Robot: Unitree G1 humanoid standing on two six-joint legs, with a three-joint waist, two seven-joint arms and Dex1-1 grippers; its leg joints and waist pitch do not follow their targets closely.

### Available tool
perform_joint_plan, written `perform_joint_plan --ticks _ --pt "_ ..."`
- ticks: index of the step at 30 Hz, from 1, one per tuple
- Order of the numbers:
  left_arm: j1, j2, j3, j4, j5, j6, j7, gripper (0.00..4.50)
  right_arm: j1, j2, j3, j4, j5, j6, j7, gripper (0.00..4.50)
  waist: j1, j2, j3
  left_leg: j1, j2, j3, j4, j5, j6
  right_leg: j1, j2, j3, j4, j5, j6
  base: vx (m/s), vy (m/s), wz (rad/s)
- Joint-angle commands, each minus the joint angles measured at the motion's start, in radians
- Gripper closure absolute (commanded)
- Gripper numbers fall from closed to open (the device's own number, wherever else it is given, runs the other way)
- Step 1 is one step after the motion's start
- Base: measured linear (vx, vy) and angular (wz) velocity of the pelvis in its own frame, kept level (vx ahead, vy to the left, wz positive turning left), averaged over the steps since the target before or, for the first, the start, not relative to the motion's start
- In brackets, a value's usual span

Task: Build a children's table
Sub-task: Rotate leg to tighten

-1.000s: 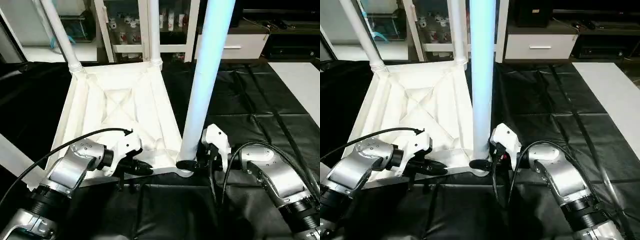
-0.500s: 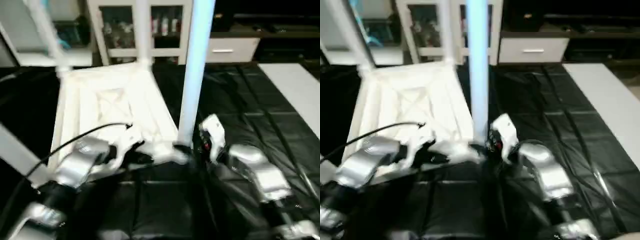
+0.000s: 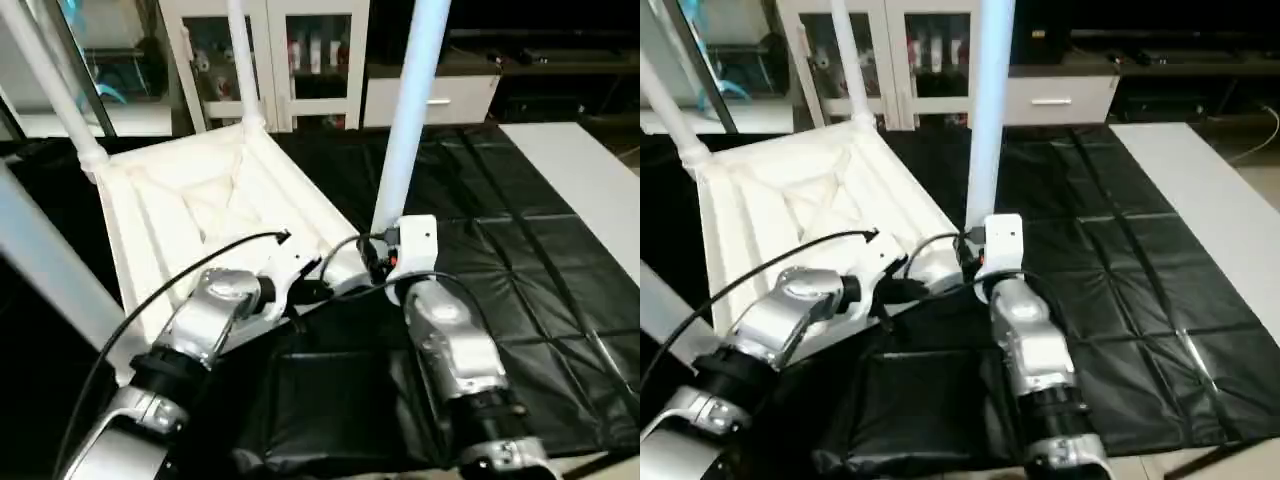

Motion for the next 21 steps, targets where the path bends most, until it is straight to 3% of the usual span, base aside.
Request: perform_joint_plan --ticks 1,3,5,6,10,12,15,17,18,19,21 --pt "-0.019 -0.002 0.002 -0.001 0.008 -0.018 0.017 4.5 0.007 0.022 0.101 -0.008 0.04 0.002 0.158 1.8 -0.008 0.003 -0.044 0.035 0.075 -0.06 -0.109 -0.622 -0.089 -0.002 -0.051 0.034 -0.085 -0.484 -0.095 0.0 0.0 0.0" --pt "-0.012 0.012 -0.004 -0.008 0.006 -0.02 -0.005 4.5 0.014 0.001 0.12 -0.036 0.043 -0.004 0.214 1.45 -0.007 0.002 -0.047 0.024 0.077 -0.06 -0.111 -0.581 -0.079 0.007 -0.054 0.038 -0.079 -0.447 -0.105 0.0 0.0 0.0" --pt "-0.011 0.015 -0.006 -0.007 0.006 -0.021 -0.011 4.5 0.016 -0.005 0.125 -0.043 0.041 -0.008 0.222 1.43 -0.007 0.001 -0.05 0.015 0.079 -0.056 -0.11 -0.514 -0.066 0.011 -0.056 0.043 -0.072 -0.369 -0.128 0.0 0.0 0.0" --pt "-0.005 0.026 -0.009 -0.014 0.003 -0.022 -0.029 4.5 0.022 -0.027 0.132 -0.062 0.046 0.001 0.253 1.19 -0.007 0.0 -0.05 0.016 0.079 -0.052 -0.109 -0.496 -0.058 0.011 -0.055 0.044 -0.071 -0.354 -0.143 0.0 0.0 0.0" --pt "0.034 0.098 -0.042 -0.073 -0.024 -0.017 -0.173 4.5 0.053 -0.18 0.153 -0.165 0.113 0.082 0.484 0.98 -0.001 0.001 -0.05 0.017 0.082 -0.047 -0.104 -0.455 -0.026 0.018 -0.056 0.047 -0.068 -0.34 -0.16 0.0 0.0 0.0" --pt "0.057 0.14 -0.064 -0.107 -0.048 -0.007 -0.266 4.5 0.069 -0.297 0.186 -0.191 0.095 0.08 0.611 0.74 0.0 -0.003 -0.05 0.013 0.083 -0.046 -0.102 -0.436 -0.02 0.02 -0.055 0.047 -0.064 -0.331 -0.173 0.0 0.0 0.0" --pt "0.068 0.17 -0.08 -0.127 -0.059 -0.002 -0.324 4.5 0.084 -0.373 0.191 -0.207 0.1 0.078 0.718 0.74 0.011 -0.005 -0.054 0.019 0.084 -0.034 -0.092 -0.362 0.004 0.018 -0.057 0.055 -0.057 -0.26 -0.212 0.018 -0.009 0.03" --pt "0.073 0.192 -0.088 -0.137 -0.066 0.007 -0.356 4.5 0.099 -0.431 0.195 -0.225 0.109 0.071 0.797 0.74 0.024 -0.003 -0.058 0.025 0.086 -0.026 -0.086 -0.306 0.021 0.015 -0.055 0.055 -0.051 -0.2 -0.236 0.031 -0.013 0.06" --pt "0.073 0.192 -0.088 -0.137 -0.066 0.007 -0.356 4.5 0.099 -0.431 0.195 -0.225 0.109 0.071 0.797 0.74 0.031 -0.004 -0.061 0.025 0.087 -0.023 -0.083 -0.261 0.032 0.021 -0.051 0.053 -0.043 -0.142 -0.252 0.064 -0.016 0.09" --pt "0.077 0.217 -0.095 -0.15 -0.075 0.019 -0.396 4.5 0.115 -0.497 0.204 -0.247 0.117 0.065 0.876 0.74 0.035 -0.001 -0.064 0.016 0.088 -0.024 -0.082 -0.208 0.049 0.031 -0.05 0.05 -0.032 -0.082 -0.266 0.092 -0.016 0.1" --pt "0.078 0.231 -0.099 -0.159 -0.078 0.024 -0.419 4.5 0.119 -0.532 0.215 -0.25 0.116 0.059 0.907 0.74 0.045 -0.001 -0.07 0.022 0.088 -0.021 -0.073 -0.132 0.078 0.029 -0.045 0.046 -0.019 0.023 -0.281 0.057 0.001 0.02"
